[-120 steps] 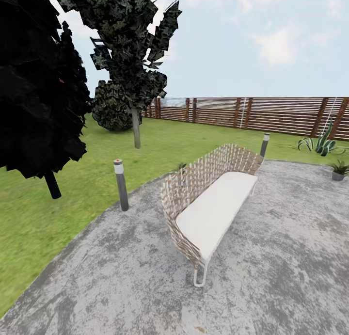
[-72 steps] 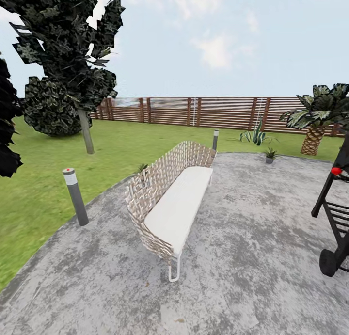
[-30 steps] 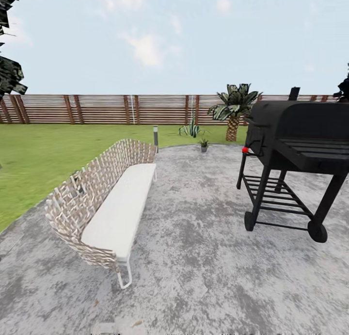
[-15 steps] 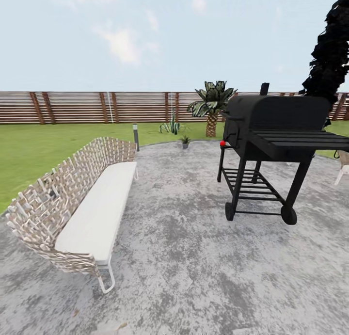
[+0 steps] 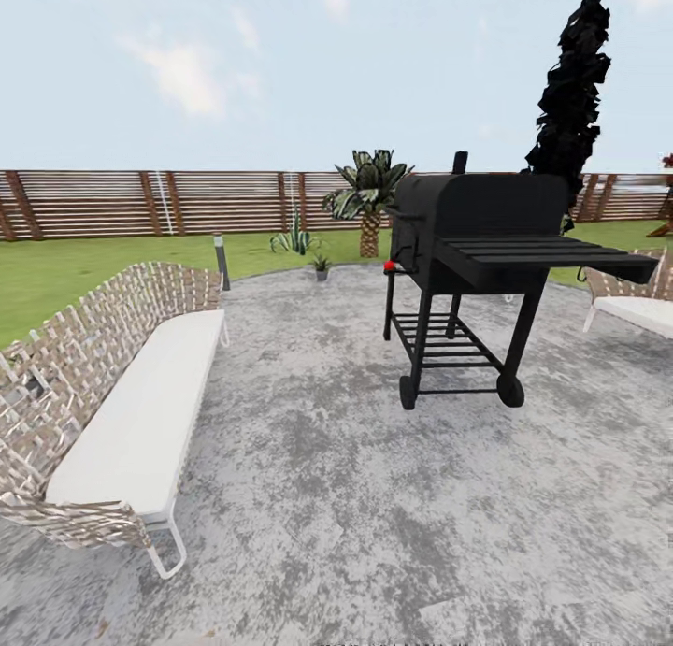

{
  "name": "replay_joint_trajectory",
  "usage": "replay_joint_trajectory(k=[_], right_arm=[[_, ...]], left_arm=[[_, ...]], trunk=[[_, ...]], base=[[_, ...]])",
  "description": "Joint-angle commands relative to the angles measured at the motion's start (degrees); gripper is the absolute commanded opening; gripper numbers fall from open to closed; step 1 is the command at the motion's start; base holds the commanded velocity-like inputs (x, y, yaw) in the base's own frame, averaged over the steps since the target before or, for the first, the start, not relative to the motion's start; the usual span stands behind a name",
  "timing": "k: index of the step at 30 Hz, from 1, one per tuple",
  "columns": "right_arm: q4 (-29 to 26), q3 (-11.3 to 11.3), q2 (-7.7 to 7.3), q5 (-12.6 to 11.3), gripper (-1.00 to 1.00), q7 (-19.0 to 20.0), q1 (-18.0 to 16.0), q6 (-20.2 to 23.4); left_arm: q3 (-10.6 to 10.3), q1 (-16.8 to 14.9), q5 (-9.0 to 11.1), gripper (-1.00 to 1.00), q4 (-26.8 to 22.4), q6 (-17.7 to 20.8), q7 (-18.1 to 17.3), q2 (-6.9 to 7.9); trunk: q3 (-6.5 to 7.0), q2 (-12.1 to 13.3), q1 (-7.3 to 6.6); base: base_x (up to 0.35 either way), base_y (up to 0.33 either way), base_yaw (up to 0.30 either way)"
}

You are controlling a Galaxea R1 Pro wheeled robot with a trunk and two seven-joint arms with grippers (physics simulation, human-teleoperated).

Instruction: Pick up the pesticide atomizer in the garden and spray insectifuge to fully cover both potted plants in the garden.

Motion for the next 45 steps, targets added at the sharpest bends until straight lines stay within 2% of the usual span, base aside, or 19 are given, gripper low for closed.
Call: replay_joint_trajectory(k=[1, 8, 45], right_arm=[[0.06, -0.02, 0.01, 0.02, 1.0, -0.02, -0.05, -0.19], [0.06, -0.01, 0.01, 0.02, 1.0, -0.02, -0.05, -0.19], [0.06, -0.01, 0.01, 0.02, 1.0, -0.02, -0.05, -0.19]], left_arm=[[0.01, -0.02, -0.04, 1.0, 0.02, -0.18, -0.01, 0.01], [0.01, -0.02, -0.04, 1.0, 0.01, -0.18, -0.01, 0.01], [0.1, -0.02, -0.04, 1.0, 0.02, -0.45, 0.01, 0.1]], trunk=[[-0.29, -0.44, 0.22], [-1.89, -3.25, 1.76], [-3.72, -3.25, 1.76]], base=[[0.0, 0.0, -0.272], [0.0, 0.0, -0.272], [0.0, 0.0, -0.272]])
